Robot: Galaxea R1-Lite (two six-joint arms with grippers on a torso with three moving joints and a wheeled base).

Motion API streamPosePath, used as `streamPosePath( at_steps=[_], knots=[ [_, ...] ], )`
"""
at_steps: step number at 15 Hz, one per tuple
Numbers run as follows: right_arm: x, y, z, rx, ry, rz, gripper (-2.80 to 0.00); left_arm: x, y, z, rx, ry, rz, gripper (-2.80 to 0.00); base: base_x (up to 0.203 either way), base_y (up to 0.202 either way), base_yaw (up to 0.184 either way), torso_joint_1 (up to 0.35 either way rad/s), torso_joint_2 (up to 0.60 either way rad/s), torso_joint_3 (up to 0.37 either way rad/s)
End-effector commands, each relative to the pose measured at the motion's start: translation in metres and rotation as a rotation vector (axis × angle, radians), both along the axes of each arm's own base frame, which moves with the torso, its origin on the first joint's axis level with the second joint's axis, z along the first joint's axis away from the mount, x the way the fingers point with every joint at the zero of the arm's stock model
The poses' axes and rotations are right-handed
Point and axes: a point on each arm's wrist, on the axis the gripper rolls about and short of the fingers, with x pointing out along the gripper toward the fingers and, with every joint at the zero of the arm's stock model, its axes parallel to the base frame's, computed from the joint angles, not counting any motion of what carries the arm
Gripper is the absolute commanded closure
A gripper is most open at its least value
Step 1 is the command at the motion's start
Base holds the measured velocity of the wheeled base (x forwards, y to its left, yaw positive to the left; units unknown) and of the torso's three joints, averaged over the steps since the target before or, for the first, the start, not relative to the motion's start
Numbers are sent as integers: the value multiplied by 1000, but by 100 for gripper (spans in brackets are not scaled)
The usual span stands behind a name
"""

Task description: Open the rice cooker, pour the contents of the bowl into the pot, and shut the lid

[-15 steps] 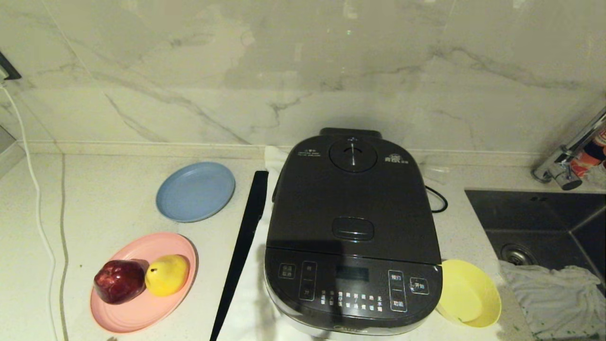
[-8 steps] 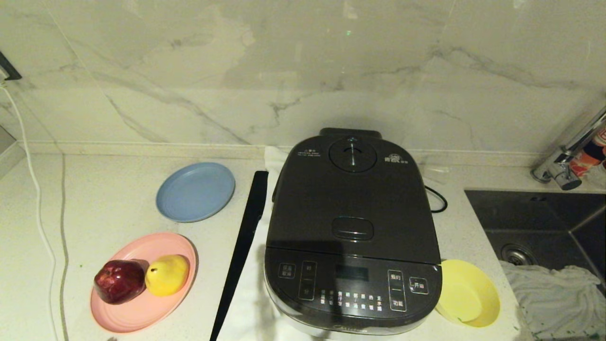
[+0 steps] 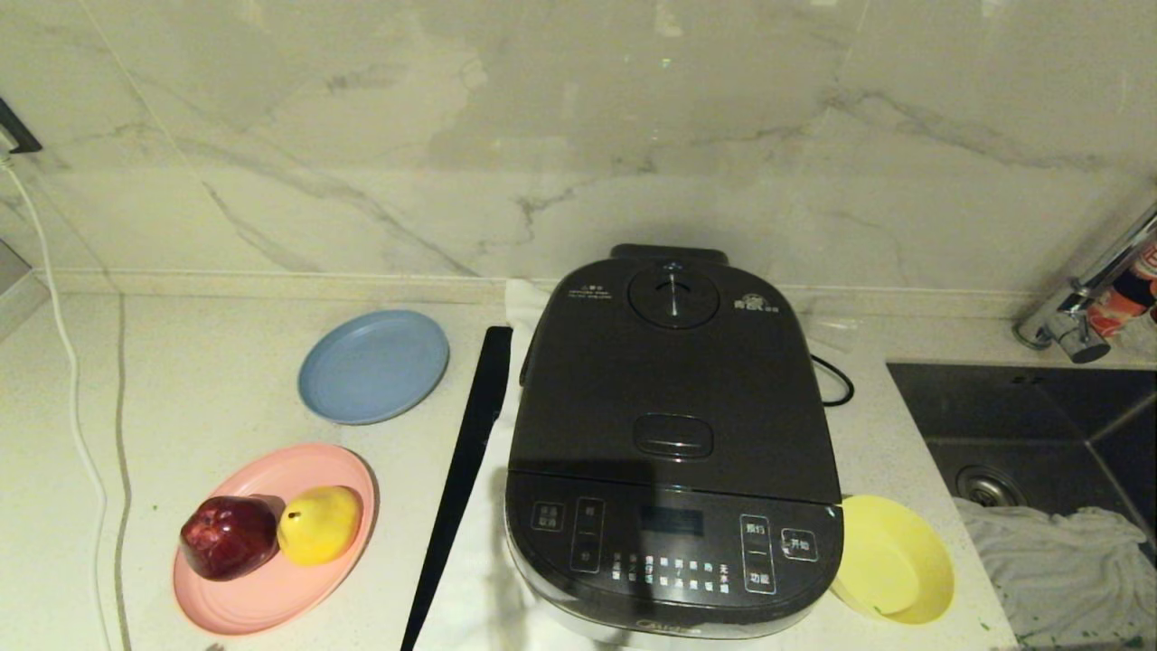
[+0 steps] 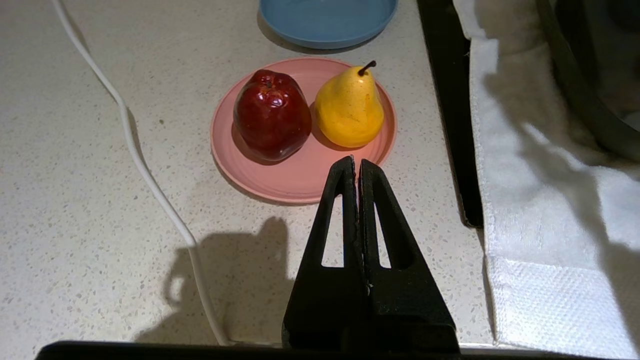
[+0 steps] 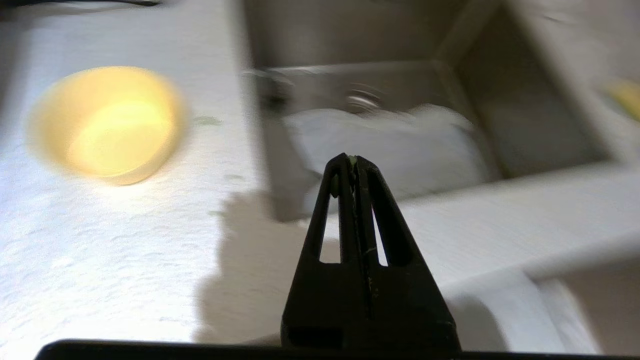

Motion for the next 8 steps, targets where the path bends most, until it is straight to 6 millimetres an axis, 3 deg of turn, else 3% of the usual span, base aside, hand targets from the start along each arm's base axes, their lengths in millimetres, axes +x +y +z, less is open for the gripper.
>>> streamPosePath(
  at_steps=[1,4,8],
  knots=[
    [8,4,-19,2,-52,211,0,0,0,0,1,1,0,0,0,0,0,0,0,0],
    [13,7,-31,-6,-24,337,0,0,0,0,1,1,0,0,0,0,0,0,0,0],
    [13,7,-30,-21,-24,343,0,0,0,0,-3,1,3,0,0,0,0,0,0,0]
  ],
)
